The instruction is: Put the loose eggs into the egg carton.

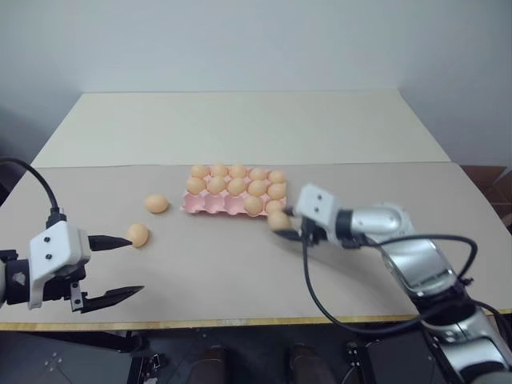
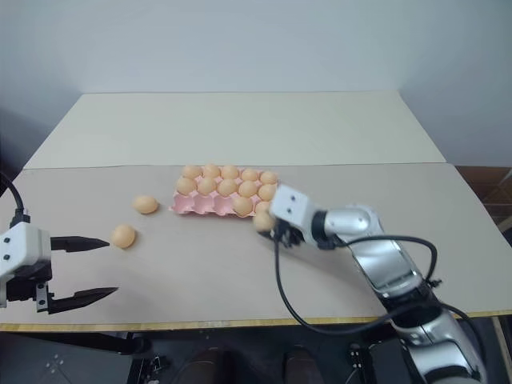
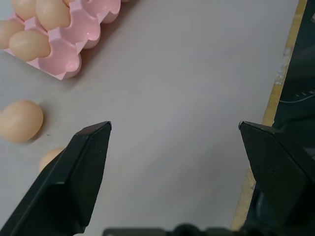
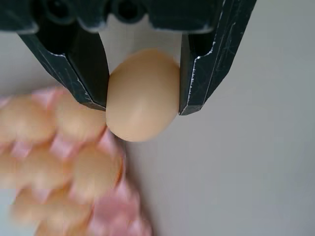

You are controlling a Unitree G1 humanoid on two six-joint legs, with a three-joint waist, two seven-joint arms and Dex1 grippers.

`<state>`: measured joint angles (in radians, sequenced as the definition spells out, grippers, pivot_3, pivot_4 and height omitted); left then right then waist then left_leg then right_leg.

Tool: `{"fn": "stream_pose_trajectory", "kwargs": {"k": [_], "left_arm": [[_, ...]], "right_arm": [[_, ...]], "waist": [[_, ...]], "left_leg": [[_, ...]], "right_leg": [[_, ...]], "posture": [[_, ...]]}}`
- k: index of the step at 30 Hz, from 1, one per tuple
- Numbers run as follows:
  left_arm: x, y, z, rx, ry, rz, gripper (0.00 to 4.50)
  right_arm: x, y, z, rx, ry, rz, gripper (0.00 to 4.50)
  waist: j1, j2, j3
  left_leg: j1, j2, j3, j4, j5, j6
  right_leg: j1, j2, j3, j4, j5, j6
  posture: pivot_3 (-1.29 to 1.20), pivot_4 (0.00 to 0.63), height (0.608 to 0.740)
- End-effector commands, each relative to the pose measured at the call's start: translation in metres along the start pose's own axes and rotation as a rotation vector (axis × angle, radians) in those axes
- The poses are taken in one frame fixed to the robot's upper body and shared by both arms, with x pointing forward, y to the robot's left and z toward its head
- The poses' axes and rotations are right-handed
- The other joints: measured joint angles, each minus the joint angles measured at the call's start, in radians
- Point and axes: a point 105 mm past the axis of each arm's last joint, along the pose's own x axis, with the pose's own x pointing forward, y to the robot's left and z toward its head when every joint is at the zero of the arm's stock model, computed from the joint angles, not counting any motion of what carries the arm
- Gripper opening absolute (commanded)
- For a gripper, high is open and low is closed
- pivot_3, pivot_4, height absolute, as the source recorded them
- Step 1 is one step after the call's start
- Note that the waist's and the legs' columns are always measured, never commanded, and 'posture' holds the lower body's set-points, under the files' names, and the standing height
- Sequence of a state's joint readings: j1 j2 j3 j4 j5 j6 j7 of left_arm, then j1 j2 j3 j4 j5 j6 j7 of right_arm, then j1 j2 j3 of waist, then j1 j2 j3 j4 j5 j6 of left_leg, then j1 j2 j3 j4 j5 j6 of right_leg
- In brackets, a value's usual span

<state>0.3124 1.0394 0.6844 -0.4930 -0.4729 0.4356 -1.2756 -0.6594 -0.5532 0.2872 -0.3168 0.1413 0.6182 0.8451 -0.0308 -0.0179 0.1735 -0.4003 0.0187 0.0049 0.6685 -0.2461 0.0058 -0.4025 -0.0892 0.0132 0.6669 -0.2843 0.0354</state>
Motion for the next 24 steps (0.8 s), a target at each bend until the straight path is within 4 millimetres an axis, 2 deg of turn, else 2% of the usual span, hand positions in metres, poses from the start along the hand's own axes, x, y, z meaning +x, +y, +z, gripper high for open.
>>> {"fn": "stream_pose_trajectory", "kwargs": {"k": [1, 6, 13, 16, 21, 24], "left_arm": [[-0.005, 0.001, 0.004, 0.026, 0.002, 0.029, 4.5], [-0.005, 0.0, 0.006, 0.029, -0.005, 0.043, 4.5], [-0.006, -0.001, 0.006, 0.027, -0.001, 0.055, 4.5], [-0.006, -0.002, 0.006, 0.028, 0.0, 0.058, 4.5], [-0.005, -0.002, 0.005, 0.03, 0.008, 0.06, 4.5], [-0.005, -0.001, 0.005, 0.033, 0.006, 0.062, 4.5]], "right_arm": [[0.016, -0.013, 0.026, -0.012, -0.109, -0.069, 2.21], [0.059, -0.015, 0.036, -0.05, -0.156, -0.114, 2.21], [0.087, -0.013, 0.026, -0.073, -0.163, -0.146, 2.21], [0.093, -0.014, 0.024, -0.075, -0.178, -0.158, 2.87], [0.098, -0.012, 0.018, -0.136, -0.164, -0.175, 4.47], [0.095, -0.015, 0.019, -0.14, -0.168, -0.187, 4.47]], "waist": [[-0.002, -0.002, -0.001], [-0.006, -0.005, -0.003], [-0.008, -0.005, -0.003], [-0.012, -0.005, -0.003], [-0.014, -0.005, -0.003], [-0.014, -0.005, -0.003]], "left_leg": [[0.0, 0.0, 0.0, 0.0, 0.0, 0.0], [-0.002, -0.001, 0.0, 0.0, 0.0, -0.001], [-0.002, -0.001, 0.0, 0.0, 0.0, -0.001], [-0.002, -0.001, 0.0, 0.0, 0.0, -0.001], [-0.001, -0.001, 0.0, -0.001, 0.001, -0.001], [-0.002, -0.001, 0.0, -0.001, 0.001, -0.001]], "right_leg": [[0.0, 0.0, 0.0, 0.0, 0.0, 0.0], [-0.001, -0.002, 0.0, 0.0, 0.0, 0.0], [-0.002, -0.002, -0.001, 0.0, 0.0, 0.0], [-0.002, -0.001, 0.0, 0.0, 0.0, 0.0], [-0.002, -0.001, 0.0, 0.001, 0.0, 0.0], [-0.002, -0.001, 0.0, 0.0, 0.0, 0.0]], "posture": [[0.0, 0.15, 0.74], [0.0, 0.15, 0.74], [0.0, 0.15, 0.74], [0.0, 0.15, 0.74], [0.0, 0.15, 0.74], [0.0, 0.15, 0.74]]}}
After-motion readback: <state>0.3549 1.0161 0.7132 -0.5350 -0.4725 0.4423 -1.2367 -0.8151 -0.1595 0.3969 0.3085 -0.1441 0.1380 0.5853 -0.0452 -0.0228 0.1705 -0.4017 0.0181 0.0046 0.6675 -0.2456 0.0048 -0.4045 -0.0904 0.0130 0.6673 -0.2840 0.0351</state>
